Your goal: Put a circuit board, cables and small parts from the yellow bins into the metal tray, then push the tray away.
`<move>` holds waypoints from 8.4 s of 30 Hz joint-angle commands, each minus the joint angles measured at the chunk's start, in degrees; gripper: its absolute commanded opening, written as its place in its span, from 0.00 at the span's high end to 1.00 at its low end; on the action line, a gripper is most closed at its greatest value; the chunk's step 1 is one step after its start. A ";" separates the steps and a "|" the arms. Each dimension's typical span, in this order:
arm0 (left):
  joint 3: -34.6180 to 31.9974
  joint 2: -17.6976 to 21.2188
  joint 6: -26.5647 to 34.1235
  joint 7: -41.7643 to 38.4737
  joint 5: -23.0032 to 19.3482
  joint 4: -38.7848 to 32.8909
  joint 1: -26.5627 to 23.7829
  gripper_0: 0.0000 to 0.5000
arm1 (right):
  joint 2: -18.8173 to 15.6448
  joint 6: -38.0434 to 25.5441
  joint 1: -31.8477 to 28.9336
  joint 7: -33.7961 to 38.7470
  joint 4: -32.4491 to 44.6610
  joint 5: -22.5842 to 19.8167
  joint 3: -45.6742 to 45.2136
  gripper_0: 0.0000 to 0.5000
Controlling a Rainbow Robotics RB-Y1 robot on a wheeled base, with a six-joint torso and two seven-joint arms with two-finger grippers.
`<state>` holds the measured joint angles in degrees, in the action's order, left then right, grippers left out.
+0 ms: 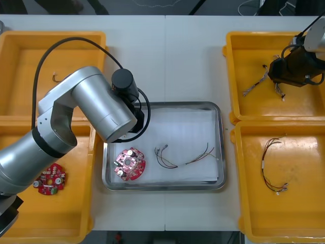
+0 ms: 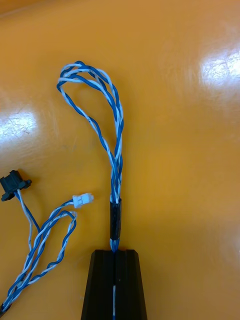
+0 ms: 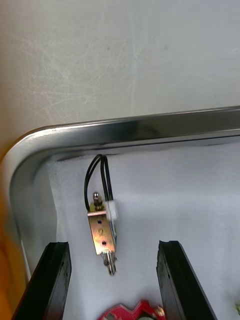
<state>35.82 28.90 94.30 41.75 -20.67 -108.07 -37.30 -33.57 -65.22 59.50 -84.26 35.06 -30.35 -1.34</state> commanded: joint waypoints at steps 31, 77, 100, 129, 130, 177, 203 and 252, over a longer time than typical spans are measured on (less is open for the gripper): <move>-32.30 8.28 8.88 40.08 -13.52 18.07 -12.89 0.00 | -3.87 -44.78 -9.13 -0.56 56.87 -1.47 -6.39 1.00; -28.26 5.03 -28.74 57.30 -11.06 48.83 -13.77 0.00 | 1.75 -28.56 -15.11 -21.04 85.17 -6.30 36.67 1.00; -28.08 5.12 -25.57 56.60 -11.23 47.77 -13.42 0.00 | 1.40 -15.64 -18.45 -24.81 74.62 0.02 45.46 1.00; -37.40 5.12 -1.49 52.82 -3.67 32.30 -12.98 1.00 | -0.18 -12.74 -20.03 -24.64 73.48 7.41 48.19 0.00; -37.40 5.12 0.36 52.47 -2.97 30.72 -12.62 1.00 | -0.27 -13.01 -20.03 -24.64 73.48 7.50 48.10 0.00; -8.83 -4.46 15.70 0.70 -6.49 -8.56 -1.20 1.00 | -7.56 -44.78 -29.79 -8.47 96.24 -4.46 1.52 0.00; -0.22 -5.08 -0.87 -2.46 -0.16 1.81 0.82 1.00 | -9.06 -44.78 -49.30 -3.90 93.70 -11.40 -24.15 0.00; -29.58 6.17 15.70 9.23 -13.61 -27.37 9.88 0.00 | -7.13 -44.78 -49.83 4.10 94.14 -13.25 -13.34 0.00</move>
<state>10.89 31.25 109.61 42.31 -31.33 -131.61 -30.20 -37.51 -109.83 7.03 -81.57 126.68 -42.52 -18.32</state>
